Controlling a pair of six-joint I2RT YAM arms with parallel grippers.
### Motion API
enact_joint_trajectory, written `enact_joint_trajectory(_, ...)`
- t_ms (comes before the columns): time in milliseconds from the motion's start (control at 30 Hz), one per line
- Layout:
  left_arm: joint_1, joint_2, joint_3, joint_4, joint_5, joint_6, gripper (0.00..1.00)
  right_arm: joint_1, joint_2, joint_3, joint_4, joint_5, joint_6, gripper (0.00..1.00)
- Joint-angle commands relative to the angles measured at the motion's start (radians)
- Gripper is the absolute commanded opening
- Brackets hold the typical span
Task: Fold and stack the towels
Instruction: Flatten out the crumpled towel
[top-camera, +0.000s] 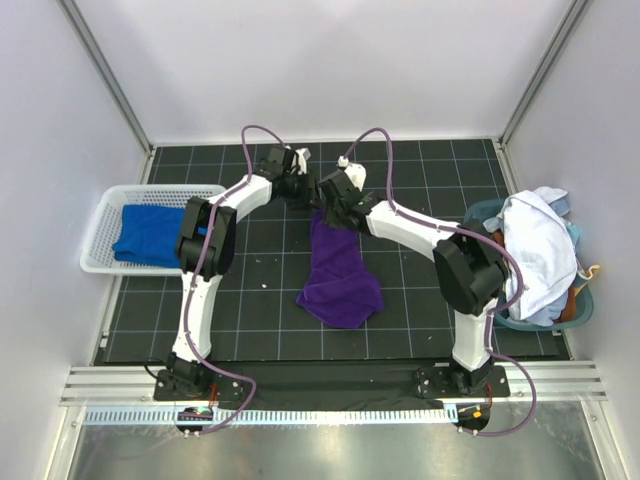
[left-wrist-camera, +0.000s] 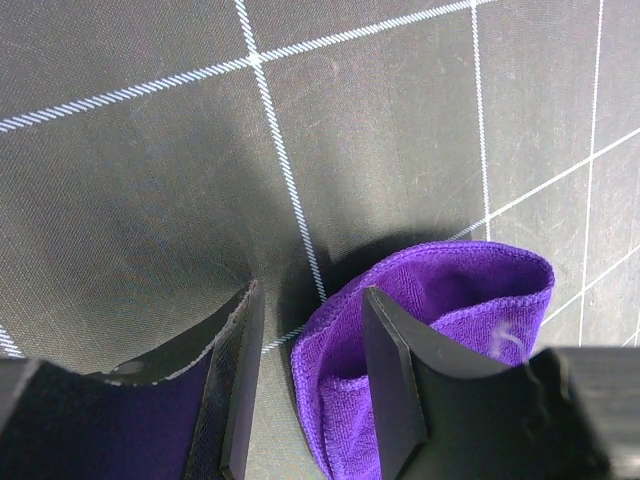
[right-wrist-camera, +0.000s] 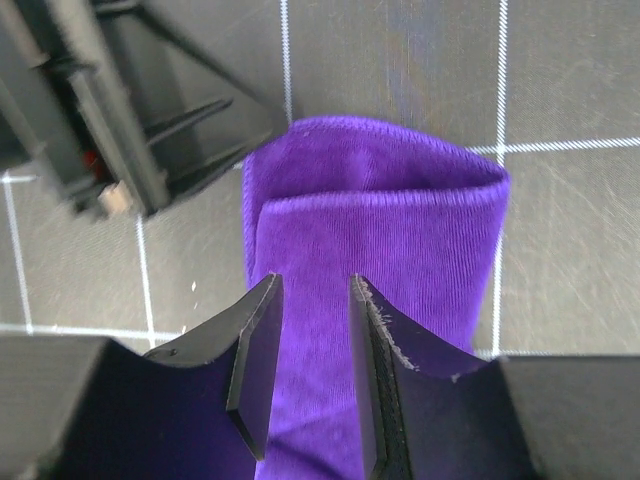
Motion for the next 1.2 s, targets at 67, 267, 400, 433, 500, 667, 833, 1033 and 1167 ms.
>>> enact_joint_trajectory(67,0.007,-0.005,-0.023,0.028,0.039,0.017,0.47,-0.019,0.068,0.074,0.049,-0.036,0.021,0.39)
enact_joint_trajectory(267,0.007,0.011,0.000,0.000,0.049,0.026,0.42,-0.020,0.151,0.140,0.034,-0.035,0.052,0.40)
enact_joint_trajectory(400,0.010,0.015,0.014,-0.038,0.023,0.038,0.38,-0.020,0.177,0.165,0.022,-0.020,0.069,0.40)
enact_joint_trajectory(433,0.012,0.017,0.015,-0.043,0.020,0.041,0.36,-0.019,0.181,0.172,0.014,-0.015,0.076,0.41)
enact_joint_trajectory(500,0.011,0.020,0.018,-0.049,0.020,0.044,0.34,-0.017,0.188,0.177,0.013,-0.012,0.079,0.43)
enact_joint_trajectory(667,0.009,0.026,0.015,-0.060,0.002,0.043,0.24,0.003,0.190,0.183,0.000,0.028,0.081,0.47)
enact_joint_trajectory(833,0.010,0.028,0.014,-0.056,0.005,0.032,0.15,0.016,0.233,0.226,-0.038,0.039,0.084,0.48)
enact_joint_trajectory(1033,0.009,0.032,0.014,-0.046,0.002,0.020,0.06,0.024,0.271,0.276,-0.105,0.095,0.085,0.49)
enact_joint_trajectory(1167,0.010,0.031,0.008,-0.037,0.000,0.014,0.00,0.024,0.288,0.292,-0.125,0.119,0.082,0.49)
